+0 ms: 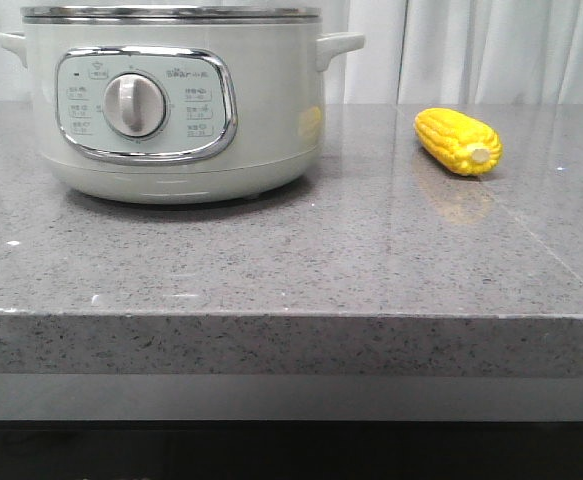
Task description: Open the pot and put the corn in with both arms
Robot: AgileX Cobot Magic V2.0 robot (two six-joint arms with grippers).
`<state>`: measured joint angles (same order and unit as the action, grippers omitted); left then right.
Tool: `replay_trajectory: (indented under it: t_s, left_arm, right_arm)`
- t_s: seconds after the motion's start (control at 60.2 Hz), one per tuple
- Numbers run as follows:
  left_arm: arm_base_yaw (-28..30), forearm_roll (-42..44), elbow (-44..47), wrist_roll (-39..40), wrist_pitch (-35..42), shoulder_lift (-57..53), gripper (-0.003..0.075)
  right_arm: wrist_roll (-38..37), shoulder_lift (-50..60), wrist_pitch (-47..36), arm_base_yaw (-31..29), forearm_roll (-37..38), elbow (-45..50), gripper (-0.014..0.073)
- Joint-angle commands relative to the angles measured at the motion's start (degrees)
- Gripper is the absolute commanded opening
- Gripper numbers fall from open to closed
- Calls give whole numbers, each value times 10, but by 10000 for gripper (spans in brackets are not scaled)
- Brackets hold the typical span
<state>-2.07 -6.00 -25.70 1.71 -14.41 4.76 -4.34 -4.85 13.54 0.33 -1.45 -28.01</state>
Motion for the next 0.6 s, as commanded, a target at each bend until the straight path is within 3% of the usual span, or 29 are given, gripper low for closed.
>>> replay_trajectory:
  t_s: [0.0, 0.249, 0.581]
  left_arm:
    - [-2, -1, -76, 0, -7, 45, -20]
    - [-2, -1, -201, 0, -103, 164, -20]
    - [-2, -7, -200, 0, -105, 238, -20]
  right_arm:
    - [-2, -51, 12, -1, 4, -78, -69]
    - [-2, -166, 131, -1, 4, -194, -69]
    - [-2, -242, 213, -1, 4, -193, -69]
